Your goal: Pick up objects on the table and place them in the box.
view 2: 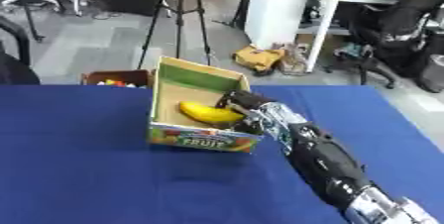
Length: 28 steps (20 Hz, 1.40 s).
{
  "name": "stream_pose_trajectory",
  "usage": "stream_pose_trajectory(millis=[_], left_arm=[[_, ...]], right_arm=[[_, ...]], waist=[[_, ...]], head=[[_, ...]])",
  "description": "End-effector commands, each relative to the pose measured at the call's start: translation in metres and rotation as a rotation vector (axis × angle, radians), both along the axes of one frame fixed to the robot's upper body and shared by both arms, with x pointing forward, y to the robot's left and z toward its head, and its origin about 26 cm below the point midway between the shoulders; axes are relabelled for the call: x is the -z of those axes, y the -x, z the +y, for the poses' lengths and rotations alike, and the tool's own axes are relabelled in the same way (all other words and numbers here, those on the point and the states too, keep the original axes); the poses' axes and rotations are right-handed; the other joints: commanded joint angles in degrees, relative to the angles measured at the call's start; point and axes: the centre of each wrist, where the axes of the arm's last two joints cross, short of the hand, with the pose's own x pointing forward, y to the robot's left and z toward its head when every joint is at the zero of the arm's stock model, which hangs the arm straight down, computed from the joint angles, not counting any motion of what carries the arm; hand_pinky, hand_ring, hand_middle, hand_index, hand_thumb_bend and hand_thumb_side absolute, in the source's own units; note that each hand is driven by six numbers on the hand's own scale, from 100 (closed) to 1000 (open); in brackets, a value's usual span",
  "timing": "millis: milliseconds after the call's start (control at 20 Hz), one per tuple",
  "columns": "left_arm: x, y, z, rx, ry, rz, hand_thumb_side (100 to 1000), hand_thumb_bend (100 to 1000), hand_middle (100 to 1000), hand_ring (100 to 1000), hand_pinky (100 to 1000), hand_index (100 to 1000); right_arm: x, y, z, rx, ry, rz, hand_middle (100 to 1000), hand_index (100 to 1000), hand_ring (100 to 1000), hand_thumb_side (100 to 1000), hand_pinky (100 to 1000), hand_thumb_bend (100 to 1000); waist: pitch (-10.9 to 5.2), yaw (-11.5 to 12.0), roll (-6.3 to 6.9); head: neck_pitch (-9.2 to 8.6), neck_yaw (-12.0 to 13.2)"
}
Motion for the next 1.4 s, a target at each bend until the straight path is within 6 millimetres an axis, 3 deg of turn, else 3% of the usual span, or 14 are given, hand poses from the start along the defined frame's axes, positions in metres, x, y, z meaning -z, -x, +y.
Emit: stream_pose_trajectory(millis=[50, 450, 650, 750, 1000, 1150, 1400], left_arm=[[-0.011, 0.001, -0.001, 0.014, -0.001, -0.036, 825, 615, 758, 556, 444, 704], [-0.009, 0.0, 0.0, 0.007, -0.003, -0.033, 825, 617, 758, 557, 444, 704], [-0.008, -0.001, 0.0, 0.007, -0.003, -0.033, 824, 619, 759, 557, 444, 704], [-0.006, -0.001, -0.001, 0.013, -0.006, -0.026, 824, 619, 759, 557, 445, 704], [-0.004, -0.001, 0.003, -0.004, -0.003, -0.024, 823, 619, 759, 557, 444, 703], [0.002, 0.0, 0.008, -0.029, 0.003, -0.005, 824, 619, 760, 556, 443, 702], [0.011, 0.001, 0.018, -0.085, 0.021, 0.013, 823, 619, 760, 556, 443, 701]], right_arm=[[-0.02, -0.002, 0.001, -0.026, 0.023, -0.043, 765, 870, 875, 268, 712, 100], [-0.074, 0.001, 0.037, -0.159, 0.0, -0.247, 772, 902, 873, 208, 698, 100], [-0.079, 0.003, 0.041, -0.167, -0.012, -0.255, 790, 918, 857, 205, 713, 100], [-0.09, 0.002, 0.054, -0.23, -0.002, -0.293, 787, 916, 858, 208, 713, 100], [-0.092, 0.011, 0.071, -0.316, 0.032, -0.302, 782, 907, 862, 210, 708, 100], [-0.096, 0.017, 0.084, -0.371, 0.032, -0.318, 781, 902, 858, 203, 704, 100], [-0.094, 0.029, 0.115, -0.505, -0.065, -0.403, 774, 885, 863, 213, 673, 100]], waist=[[-0.9, -0.35, 0.23], [-1.32, -2.67, -0.26], [-1.36, -2.81, -0.3], [-1.8, -4.39, -0.55], [-1.91, -6.57, -0.13], [-2.22, -9.12, 0.56], [-2.55, -15.36, 2.0]], head=[[-0.81, -0.32], [-0.19, 0.07], [-0.11, 0.05], [1.01, 0.2], [0.98, 1.3], [1.35, 2.88], [2.42, 8.06]])
